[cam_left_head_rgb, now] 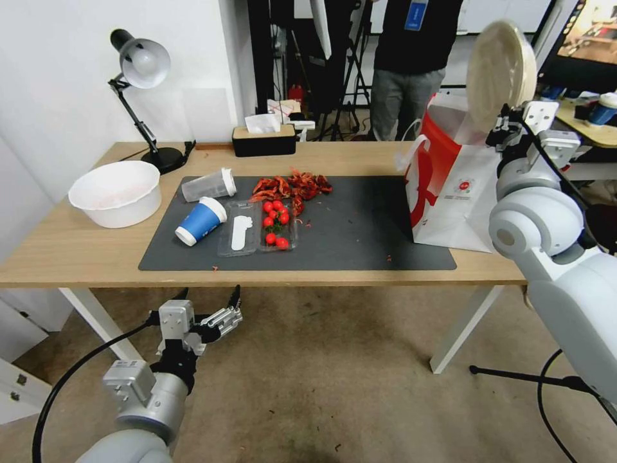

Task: Pick up the trash from the table and place it into the takeout bag.

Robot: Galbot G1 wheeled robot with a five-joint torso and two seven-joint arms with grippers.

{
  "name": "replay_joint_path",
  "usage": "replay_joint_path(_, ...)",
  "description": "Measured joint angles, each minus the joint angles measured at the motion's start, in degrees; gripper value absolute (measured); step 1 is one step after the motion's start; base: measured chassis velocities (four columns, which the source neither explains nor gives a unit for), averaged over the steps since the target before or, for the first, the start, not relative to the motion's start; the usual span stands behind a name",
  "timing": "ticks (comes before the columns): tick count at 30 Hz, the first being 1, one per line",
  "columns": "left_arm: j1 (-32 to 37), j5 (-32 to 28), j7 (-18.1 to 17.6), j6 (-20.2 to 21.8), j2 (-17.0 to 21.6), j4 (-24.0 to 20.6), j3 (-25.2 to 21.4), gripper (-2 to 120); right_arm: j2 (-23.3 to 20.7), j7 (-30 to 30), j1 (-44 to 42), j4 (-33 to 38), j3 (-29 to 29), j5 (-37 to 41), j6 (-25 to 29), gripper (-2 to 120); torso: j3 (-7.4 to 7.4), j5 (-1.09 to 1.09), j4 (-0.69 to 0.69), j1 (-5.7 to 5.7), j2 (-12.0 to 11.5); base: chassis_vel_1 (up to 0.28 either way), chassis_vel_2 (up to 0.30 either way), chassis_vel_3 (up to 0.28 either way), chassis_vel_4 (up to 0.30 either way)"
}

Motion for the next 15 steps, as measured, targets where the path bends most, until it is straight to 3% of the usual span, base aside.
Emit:
replay_joint_path(2,0.0,0.0,0.0,0.0,0.0,0.0,0.0,100,0.0,-0.1,0.0,0.1,0.0,0.0,0.0,41,0.0,0.0,0.0,0.0,0.0,0.0,0.0,0.0,0.0)
replay_joint_path(8,-0.1,0.0,0.1,0.0,-0.1,-0.1,0.1,100,-0.1,-0.9,-0.1,0.3,0.0,0.0,0.1,68,0.0,0.0,0.0,0.0,0.0,0.0,0.0,0.0,0.0)
replay_joint_path(15,-0.1,-0.3,0.1,0.0,0.0,-0.2,0.0,100,-0.3,-1.7,-0.1,0.9,0.0,0.8,0.6,91,0.0,0.0,0.0,0.0,0.0,0.0,0.0,0.0,0.0)
